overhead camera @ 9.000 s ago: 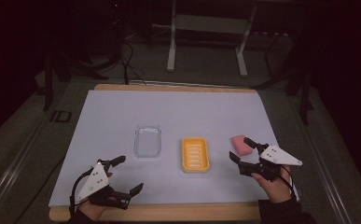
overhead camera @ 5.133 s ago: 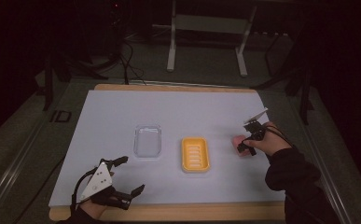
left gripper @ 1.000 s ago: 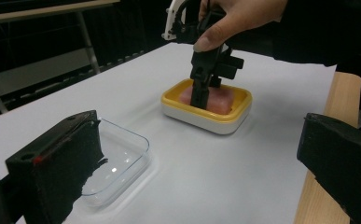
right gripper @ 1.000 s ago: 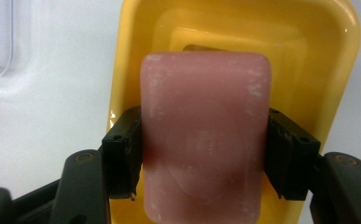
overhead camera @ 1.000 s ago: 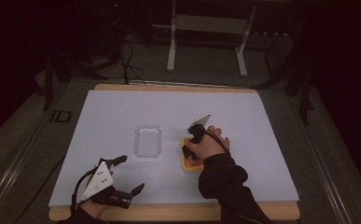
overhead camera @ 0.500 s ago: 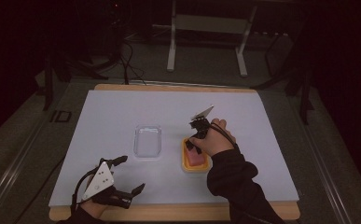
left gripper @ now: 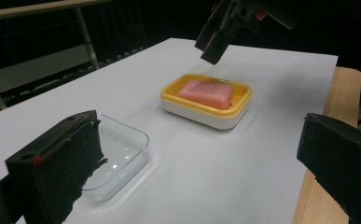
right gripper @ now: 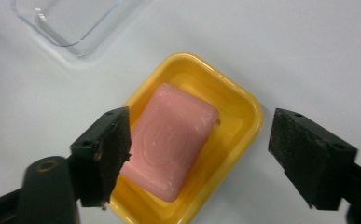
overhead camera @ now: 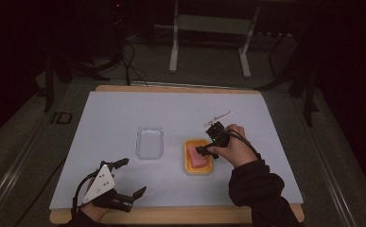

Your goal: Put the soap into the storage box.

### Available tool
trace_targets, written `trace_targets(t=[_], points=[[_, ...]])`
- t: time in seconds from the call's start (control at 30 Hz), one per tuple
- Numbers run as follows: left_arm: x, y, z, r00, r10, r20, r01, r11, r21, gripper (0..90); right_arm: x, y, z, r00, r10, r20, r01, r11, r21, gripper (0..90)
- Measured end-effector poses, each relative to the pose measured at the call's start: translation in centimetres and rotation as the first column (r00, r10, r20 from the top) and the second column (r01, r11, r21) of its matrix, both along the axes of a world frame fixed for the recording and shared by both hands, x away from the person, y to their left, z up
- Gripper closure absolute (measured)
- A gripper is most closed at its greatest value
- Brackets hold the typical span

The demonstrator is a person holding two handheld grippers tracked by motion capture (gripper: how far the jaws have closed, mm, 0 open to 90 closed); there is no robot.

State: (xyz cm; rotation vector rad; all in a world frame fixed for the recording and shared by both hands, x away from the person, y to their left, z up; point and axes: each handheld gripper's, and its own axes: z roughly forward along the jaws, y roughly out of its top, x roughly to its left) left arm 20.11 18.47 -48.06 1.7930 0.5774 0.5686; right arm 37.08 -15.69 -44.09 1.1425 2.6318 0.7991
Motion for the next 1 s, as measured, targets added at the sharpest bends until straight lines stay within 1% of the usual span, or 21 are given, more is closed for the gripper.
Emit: trace_targets(t=[0.07,0.1,0.17,0.2,0.27,0.3,0.33,0.37,0.4,0.43,0.5,0.53,0.57,0.63,0.73,0.8,0.83,0.87,1.0], points=[[0.0,0.0,0.0,1.0000,0.001,0.000,-0.001,1.0000,0.002,0.5,-0.2,-0.7,0.0,0.9996,0.000,0.027,0.000,1.000,0.002,19.7],[0.0,0.0,0.0,1.0000,0.002,0.001,-0.002,1.0000,0.002,0.5,-0.4,-1.1,0.0,0.9988,-0.013,0.047,0.013,1.000,0.008,20.5],[0.0,0.0,0.0,1.0000,0.002,0.000,-0.002,1.0000,-0.002,0.5,-0.6,-1.8,-0.1,0.9983,-0.012,0.057,0.010,1.000,0.025,22.5],[0.0,0.0,0.0,1.0000,0.001,-0.001,-0.001,1.0000,0.001,0.5,-0.7,-2.2,-0.1,0.9972,-0.001,0.075,-0.002,0.999,0.035,22.5],[0.0,0.0,0.0,1.0000,0.002,-0.001,-0.002,1.0000,0.001,0.6,-1.0,-2.9,-0.1,0.9941,-0.002,0.108,-0.002,0.999,0.039,22.6],[0.0,0.0,0.0,1.0000,0.002,-0.001,-0.002,1.0000,-0.001,0.5,-1.2,-3.3,0.0,0.9912,0.002,0.132,-0.007,0.999,0.039,22.5],[0.0,0.0,0.0,1.0000,0.002,-0.002,-0.002,1.0000,0.001,0.5,-1.4,-3.7,0.0,0.9859,0.006,0.167,-0.013,0.999,0.045,22.5],[0.0,0.0,-0.1,1.0000,0.002,-0.003,-0.002,1.0000,0.003,0.5,-1.6,-4.0,0.1,0.9828,0.006,0.184,-0.015,0.999,0.047,22.4],[0.0,0.0,-0.1,1.0000,0.002,-0.003,-0.002,1.0000,0.005,0.6,-1.7,-4.2,0.2,0.9822,0.001,0.188,-0.011,0.999,0.052,22.3],[0.0,-0.1,-0.1,1.0000,0.003,-0.002,-0.003,1.0000,0.005,0.5,-2.0,-4.6,0.2,0.9806,-0.020,0.195,0.009,0.998,0.059,22.3],[0.0,-0.1,0.0,1.0000,0.005,0.001,-0.005,1.0000,0.007,0.5,-2.2,-5.1,0.2,0.9749,-0.012,0.222,-0.001,0.998,0.055,21.9],[0.0,0.0,0.0,1.0000,0.004,-0.001,-0.004,1.0000,0.007,0.5,-2.3,-5.3,0.2,0.9734,-0.013,0.229,0.000,0.998,0.057,20.7],[0.0,0.0,0.0,1.0000,0.005,-0.001,-0.005,1.0000,0.007,0.5,-2.5,-5.6,0.1,0.9695,-0.024,0.244,0.007,0.997,0.070,20.0],[0.0,0.0,0.0,1.0000,0.006,0.001,-0.006,1.0000,0.007,0.5,-2.7,-6.1,0.1,0.9676,-0.031,0.250,0.013,0.997,0.073,20.2],[0.0,0.0,-0.1,1.0000,0.006,-0.001,-0.006,0.9999,0.008,0.5,-3.2,-7.1,-0.1,0.9607,-0.047,0.274,0.029,0.997,0.068,21.0],[-0.1,0.0,-0.1,1.0000,0.004,0.000,-0.004,0.9999,0.010,0.5,-3.3,-7.4,-0.2,0.9592,-0.054,0.278,0.037,0.997,0.066,21.4],[-0.1,0.0,-0.1,1.0000,0.004,0.000,-0.004,0.9999,0.010,0.6,-3.6,-7.9,-0.3,0.9604,-0.070,0.269,0.049,0.995,0.086,22.7],[-0.1,0.0,-0.1,1.0000,0.005,0.000,-0.005,0.9999,0.010,0.5,-3.8,-8.1,-0.4,0.9628,-0.073,0.260,0.051,0.995,0.092,22.8],[-0.1,0.0,-0.1,1.0000,0.007,0.000,-0.007,0.9999,0.010,0.5,-4.4,-9.0,-1.1,0.9605,-0.054,0.273,0.040,0.998,0.057,22.4]])
